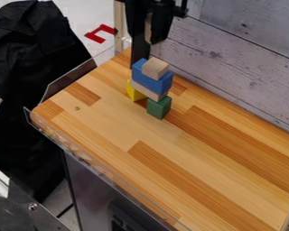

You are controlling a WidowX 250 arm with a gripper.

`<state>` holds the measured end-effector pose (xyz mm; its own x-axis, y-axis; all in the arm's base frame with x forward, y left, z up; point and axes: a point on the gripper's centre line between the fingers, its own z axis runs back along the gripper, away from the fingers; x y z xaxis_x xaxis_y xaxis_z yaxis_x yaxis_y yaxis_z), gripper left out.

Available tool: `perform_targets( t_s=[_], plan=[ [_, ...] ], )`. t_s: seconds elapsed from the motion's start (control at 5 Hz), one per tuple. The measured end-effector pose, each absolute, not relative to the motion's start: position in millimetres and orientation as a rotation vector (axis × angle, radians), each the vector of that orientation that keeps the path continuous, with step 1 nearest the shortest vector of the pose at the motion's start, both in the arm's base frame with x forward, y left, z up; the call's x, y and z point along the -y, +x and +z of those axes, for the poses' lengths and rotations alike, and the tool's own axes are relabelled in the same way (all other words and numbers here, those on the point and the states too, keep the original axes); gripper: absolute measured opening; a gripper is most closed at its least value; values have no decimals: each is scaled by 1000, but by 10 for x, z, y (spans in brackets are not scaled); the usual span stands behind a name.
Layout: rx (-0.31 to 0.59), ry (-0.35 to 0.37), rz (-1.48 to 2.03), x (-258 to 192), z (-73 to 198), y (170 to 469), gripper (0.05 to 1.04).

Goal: Put the white cylinder on top of the tower

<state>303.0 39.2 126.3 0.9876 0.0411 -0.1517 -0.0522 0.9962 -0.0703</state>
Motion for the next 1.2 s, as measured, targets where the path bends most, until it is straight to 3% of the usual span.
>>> perform_targets(
  t_s=[0.4,1.2],
  plan=[
    [-219,-87,70,-426,1033,3034,478],
    [-256,-77,89,-428,860,3028,478]
  ],
)
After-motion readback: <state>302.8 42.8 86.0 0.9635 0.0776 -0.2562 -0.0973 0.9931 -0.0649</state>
